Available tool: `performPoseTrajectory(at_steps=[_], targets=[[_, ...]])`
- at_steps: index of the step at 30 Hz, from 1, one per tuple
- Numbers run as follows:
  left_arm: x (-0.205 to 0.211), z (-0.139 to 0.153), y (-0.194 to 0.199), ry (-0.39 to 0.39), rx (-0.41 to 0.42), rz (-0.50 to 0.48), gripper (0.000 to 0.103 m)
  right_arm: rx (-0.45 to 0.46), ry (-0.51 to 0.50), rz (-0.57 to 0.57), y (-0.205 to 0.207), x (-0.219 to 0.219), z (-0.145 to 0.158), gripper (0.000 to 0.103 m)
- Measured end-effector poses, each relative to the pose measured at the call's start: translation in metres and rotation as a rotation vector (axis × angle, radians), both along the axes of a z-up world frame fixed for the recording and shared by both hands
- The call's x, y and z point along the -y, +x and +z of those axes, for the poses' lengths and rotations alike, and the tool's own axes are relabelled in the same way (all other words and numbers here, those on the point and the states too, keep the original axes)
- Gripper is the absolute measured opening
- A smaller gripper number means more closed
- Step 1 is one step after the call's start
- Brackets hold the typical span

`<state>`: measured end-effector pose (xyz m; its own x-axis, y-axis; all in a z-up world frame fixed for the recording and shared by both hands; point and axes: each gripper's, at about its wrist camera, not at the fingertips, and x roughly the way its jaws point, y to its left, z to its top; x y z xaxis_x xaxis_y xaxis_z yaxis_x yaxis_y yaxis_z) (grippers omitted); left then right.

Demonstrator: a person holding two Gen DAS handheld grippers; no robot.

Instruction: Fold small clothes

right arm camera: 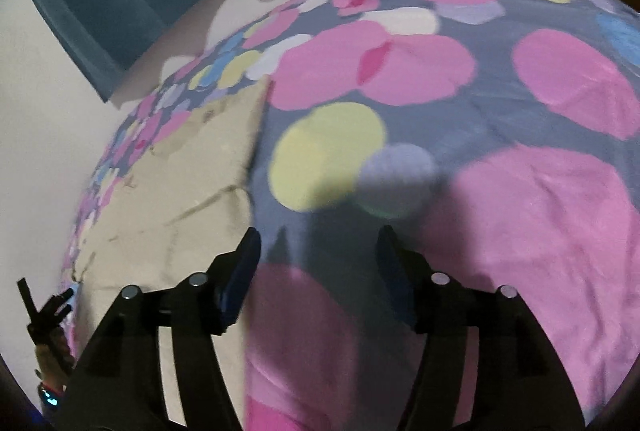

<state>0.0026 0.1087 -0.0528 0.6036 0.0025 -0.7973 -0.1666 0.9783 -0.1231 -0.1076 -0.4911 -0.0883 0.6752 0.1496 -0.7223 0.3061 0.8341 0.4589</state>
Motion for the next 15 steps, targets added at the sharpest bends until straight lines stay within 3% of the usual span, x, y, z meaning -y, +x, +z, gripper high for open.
performPoseTrajectory(at_steps=[3,6,9,15], targets=[[-0.009,-0.004,0.002,-0.011,-0.013,0.023,0.099,0.052,0.020,0.010,-0.006,-0.001,-0.006,0.079],[-0.021,-0.007,0.005,-0.032,-0.025,0.045,0.099,0.048,0.005,0.027,-0.002,-0.007,-0.006,0.089],[-0.037,-0.009,0.012,-0.026,-0.036,0.077,0.099,0.034,-0.022,0.034,0.002,-0.013,-0.004,0.091],[-0.079,0.001,0.036,0.040,-0.022,0.178,0.099,0.055,0.019,0.021,-0.002,-0.010,-0.004,0.091]])
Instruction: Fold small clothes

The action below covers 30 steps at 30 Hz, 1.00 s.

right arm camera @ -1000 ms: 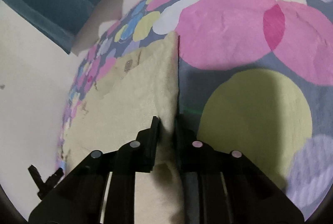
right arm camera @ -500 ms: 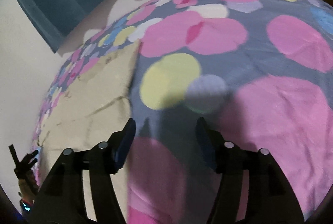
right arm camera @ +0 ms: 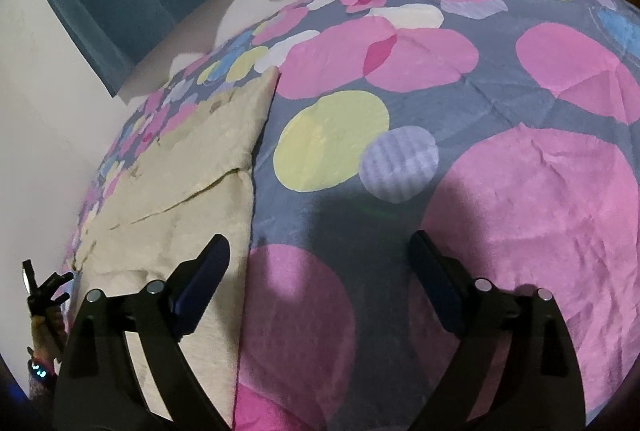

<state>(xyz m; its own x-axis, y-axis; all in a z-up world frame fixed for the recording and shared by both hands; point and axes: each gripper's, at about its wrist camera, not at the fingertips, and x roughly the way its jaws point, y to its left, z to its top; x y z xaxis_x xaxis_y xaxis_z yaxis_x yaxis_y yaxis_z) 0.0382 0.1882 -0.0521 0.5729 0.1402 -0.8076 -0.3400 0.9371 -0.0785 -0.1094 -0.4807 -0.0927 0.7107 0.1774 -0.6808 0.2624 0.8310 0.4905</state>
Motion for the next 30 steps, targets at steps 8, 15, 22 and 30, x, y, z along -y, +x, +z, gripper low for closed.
performPoseTrajectory(at_steps=[8,15,22,30], targets=[[-0.046,0.001,0.045,0.127,-0.029,0.103,0.099,0.004,0.012,-0.002,0.002,0.002,-0.002,0.092],[-0.069,-0.015,0.053,0.186,-0.114,0.171,0.099,0.012,0.027,-0.006,0.001,0.004,-0.002,0.093],[-0.105,-0.017,0.029,0.166,-0.116,0.241,0.099,0.013,0.027,-0.008,0.000,0.004,-0.002,0.093],[-0.137,-0.014,0.012,0.130,-0.096,0.312,0.099,0.012,0.025,-0.006,0.001,0.006,-0.003,0.093]])
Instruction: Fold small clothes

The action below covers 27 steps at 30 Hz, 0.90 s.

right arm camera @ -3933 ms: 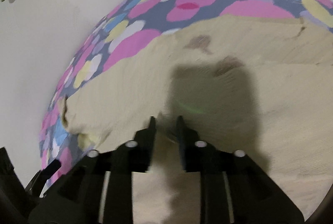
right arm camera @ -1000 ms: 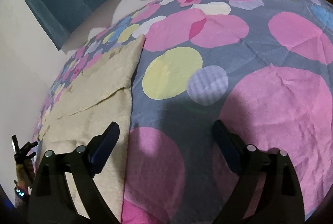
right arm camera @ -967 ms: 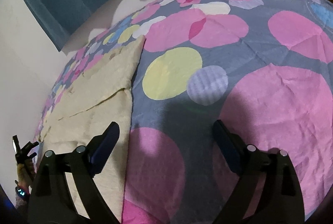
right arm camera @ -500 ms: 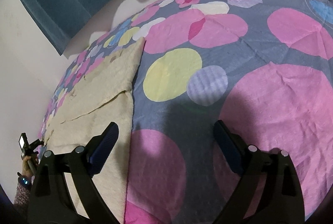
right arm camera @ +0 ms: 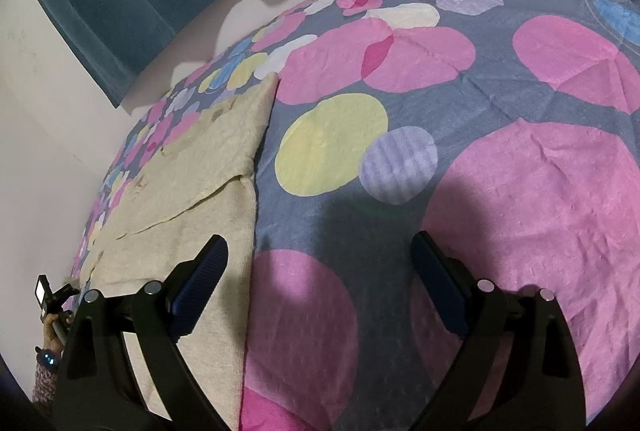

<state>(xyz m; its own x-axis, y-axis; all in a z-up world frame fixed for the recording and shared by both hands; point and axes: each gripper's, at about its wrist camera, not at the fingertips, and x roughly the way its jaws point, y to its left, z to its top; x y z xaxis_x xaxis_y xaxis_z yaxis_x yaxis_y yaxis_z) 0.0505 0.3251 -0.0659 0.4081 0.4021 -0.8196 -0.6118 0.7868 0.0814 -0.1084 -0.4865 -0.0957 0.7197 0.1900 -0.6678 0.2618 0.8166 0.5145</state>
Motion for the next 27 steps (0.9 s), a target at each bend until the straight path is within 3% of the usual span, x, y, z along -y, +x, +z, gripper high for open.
performPoseTrajectory(at_steps=[5,14,19,24,27], targets=[[-0.017,0.001,-0.007,-0.062,0.051,-0.018,0.099,-0.001,-0.001,0.001,0.001,0.001,0.000,0.093],[-0.047,0.002,-0.002,-0.318,0.220,-0.147,0.099,-0.006,-0.007,-0.017,0.001,0.000,0.000,0.093],[-0.070,-0.003,-0.001,-0.453,0.327,-0.115,0.099,-0.006,-0.007,-0.028,0.000,0.000,0.000,0.093],[-0.083,0.000,-0.002,-0.556,0.365,-0.085,0.097,-0.005,-0.005,-0.030,0.001,0.001,0.000,0.093],[-0.085,-0.004,-0.004,-0.622,0.377,-0.120,0.060,-0.005,-0.003,-0.030,0.001,0.002,-0.001,0.093]])
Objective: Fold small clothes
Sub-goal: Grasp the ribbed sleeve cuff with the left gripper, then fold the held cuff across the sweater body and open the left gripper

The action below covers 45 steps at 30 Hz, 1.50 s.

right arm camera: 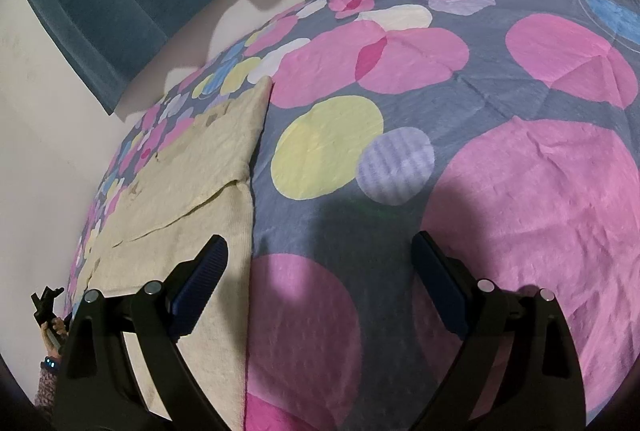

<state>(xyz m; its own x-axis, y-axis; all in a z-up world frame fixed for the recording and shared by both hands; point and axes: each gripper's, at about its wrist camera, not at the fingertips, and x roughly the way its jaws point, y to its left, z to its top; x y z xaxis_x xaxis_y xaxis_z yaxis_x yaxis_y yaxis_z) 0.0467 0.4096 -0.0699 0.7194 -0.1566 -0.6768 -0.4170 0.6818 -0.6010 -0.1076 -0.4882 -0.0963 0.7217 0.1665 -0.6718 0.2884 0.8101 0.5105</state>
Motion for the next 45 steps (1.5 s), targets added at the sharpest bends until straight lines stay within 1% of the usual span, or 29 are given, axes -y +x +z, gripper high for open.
performPoseTrajectory(at_steps=[1,2,4,5,8,9,10,11,13,14,15,16,17,20,22,24,26,27,29,32,33,39,45], targets=[[-0.002,-0.004,0.000,-0.046,0.010,-0.013,0.059,0.000,0.000,0.001,0.000,0.000,0.000,0.093],[-0.004,-0.007,-0.003,-0.070,0.022,-0.002,0.059,0.000,-0.001,0.003,0.001,0.000,0.000,0.093],[-0.006,-0.008,-0.005,-0.097,0.041,0.008,0.059,-0.001,-0.001,0.003,0.001,0.000,0.000,0.093],[-0.006,-0.008,-0.005,-0.097,0.042,0.010,0.059,0.000,-0.001,0.003,0.001,0.000,0.000,0.093],[0.002,-0.004,-0.001,-0.051,0.027,-0.013,0.059,-0.001,-0.001,0.003,0.001,0.001,0.000,0.093],[0.005,-0.003,0.001,-0.029,0.018,-0.020,0.055,0.000,-0.001,0.004,0.001,0.001,0.000,0.093],[0.007,-0.002,0.002,-0.022,0.014,-0.026,0.048,0.000,-0.001,0.004,0.001,0.001,0.000,0.093],[0.007,-0.003,0.003,-0.020,0.006,-0.032,0.043,-0.001,-0.001,0.004,0.001,0.002,0.000,0.093],[0.010,-0.005,0.007,-0.005,-0.025,-0.037,0.026,-0.001,-0.001,0.005,0.001,0.002,0.000,0.093],[0.013,-0.005,0.009,0.027,-0.043,-0.042,0.021,0.000,-0.001,0.004,0.001,0.002,0.000,0.093],[0.014,-0.004,0.009,0.055,-0.049,-0.048,0.014,0.000,0.000,0.005,0.001,0.002,0.000,0.093],[0.016,-0.002,0.010,0.066,-0.045,-0.056,0.006,0.000,0.001,0.005,0.001,0.002,0.000,0.093],[0.017,-0.001,0.010,0.074,-0.044,-0.058,0.005,0.000,0.001,0.003,0.001,0.002,0.000,0.093],[0.028,0.014,0.010,0.141,-0.026,-0.052,0.005,0.001,0.002,0.000,0.001,0.001,0.000,0.093],[0.041,0.030,0.012,0.190,-0.006,-0.061,0.005,0.001,0.002,0.001,0.001,0.002,0.000,0.093],[0.057,0.045,0.016,0.223,0.016,-0.076,0.005,0.002,0.003,0.001,0.001,0.002,0.001,0.093],[0.078,0.062,0.022,0.259,0.046,-0.107,0.005,0.005,0.009,-0.002,0.001,0.002,0.001,0.093],[0.098,0.076,0.026,0.291,0.070,-0.139,0.005,0.006,0.011,-0.005,0.000,0.001,0.002,0.093],[0.131,0.093,0.033,0.342,0.105,-0.192,0.005,0.008,0.015,-0.007,0.000,0.001,0.002,0.093],[0.181,0.111,0.041,0.387,0.149,-0.282,0.005,0.010,0.018,-0.008,-0.001,-0.001,0.002,0.094],[0.205,0.118,0.045,0.394,0.168,-0.326,0.005,0.011,0.019,-0.009,-0.002,-0.002,0.003,0.095],[0.314,0.134,0.062,0.410,0.236,-0.523,0.005,0.030,0.045,-0.002,-0.002,-0.002,0.002,0.101],[0.403,0.131,0.078,0.378,0.249,-0.654,0.005,0.046,0.072,-0.015,-0.004,0.000,0.001,0.101]])
